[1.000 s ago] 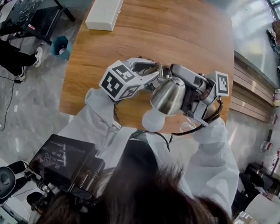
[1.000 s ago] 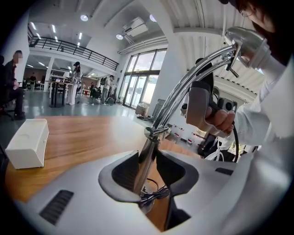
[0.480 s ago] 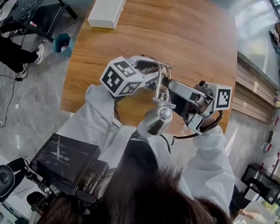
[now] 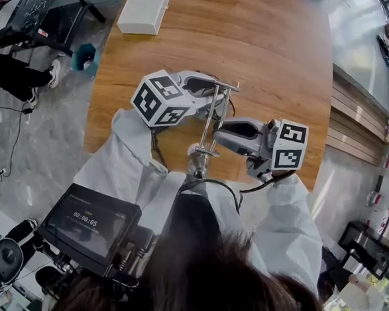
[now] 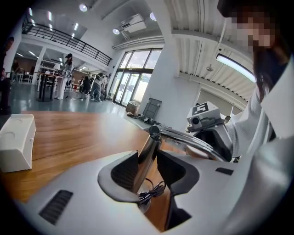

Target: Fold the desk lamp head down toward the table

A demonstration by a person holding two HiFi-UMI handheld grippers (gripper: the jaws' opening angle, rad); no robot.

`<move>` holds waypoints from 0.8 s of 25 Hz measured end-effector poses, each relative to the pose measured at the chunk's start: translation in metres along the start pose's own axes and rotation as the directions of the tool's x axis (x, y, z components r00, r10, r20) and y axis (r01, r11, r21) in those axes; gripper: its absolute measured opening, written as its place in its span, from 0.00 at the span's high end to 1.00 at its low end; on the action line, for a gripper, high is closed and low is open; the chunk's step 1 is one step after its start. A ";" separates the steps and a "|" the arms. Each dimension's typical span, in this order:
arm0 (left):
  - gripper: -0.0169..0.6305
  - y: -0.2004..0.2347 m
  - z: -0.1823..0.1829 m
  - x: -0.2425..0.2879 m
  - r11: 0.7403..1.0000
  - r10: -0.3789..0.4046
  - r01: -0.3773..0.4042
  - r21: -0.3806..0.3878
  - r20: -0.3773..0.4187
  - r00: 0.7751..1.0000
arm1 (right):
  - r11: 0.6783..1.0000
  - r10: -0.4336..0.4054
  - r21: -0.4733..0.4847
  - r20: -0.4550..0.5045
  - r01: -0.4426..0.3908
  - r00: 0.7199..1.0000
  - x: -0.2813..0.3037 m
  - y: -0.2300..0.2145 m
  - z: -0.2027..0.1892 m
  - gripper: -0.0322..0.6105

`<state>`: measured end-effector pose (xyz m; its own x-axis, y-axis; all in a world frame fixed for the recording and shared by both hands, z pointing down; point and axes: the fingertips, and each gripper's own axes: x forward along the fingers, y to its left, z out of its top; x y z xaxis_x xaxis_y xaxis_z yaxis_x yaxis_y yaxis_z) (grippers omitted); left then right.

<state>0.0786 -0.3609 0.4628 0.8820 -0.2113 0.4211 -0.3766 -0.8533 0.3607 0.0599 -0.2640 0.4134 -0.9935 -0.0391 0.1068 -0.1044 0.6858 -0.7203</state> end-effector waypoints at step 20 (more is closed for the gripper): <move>0.78 -0.015 -0.011 0.002 0.989 -0.126 0.123 0.076 0.042 0.991 | 0.856 -0.211 -0.497 -0.087 0.142 0.974 0.002 -0.046 -0.042 0.82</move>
<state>0.0829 -0.3432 0.4676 0.9336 -0.1216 0.3369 -0.2427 -0.9066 0.3453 0.0647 -0.2648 0.4755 -0.9413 -0.1199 0.3157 -0.2078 0.9426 -0.2614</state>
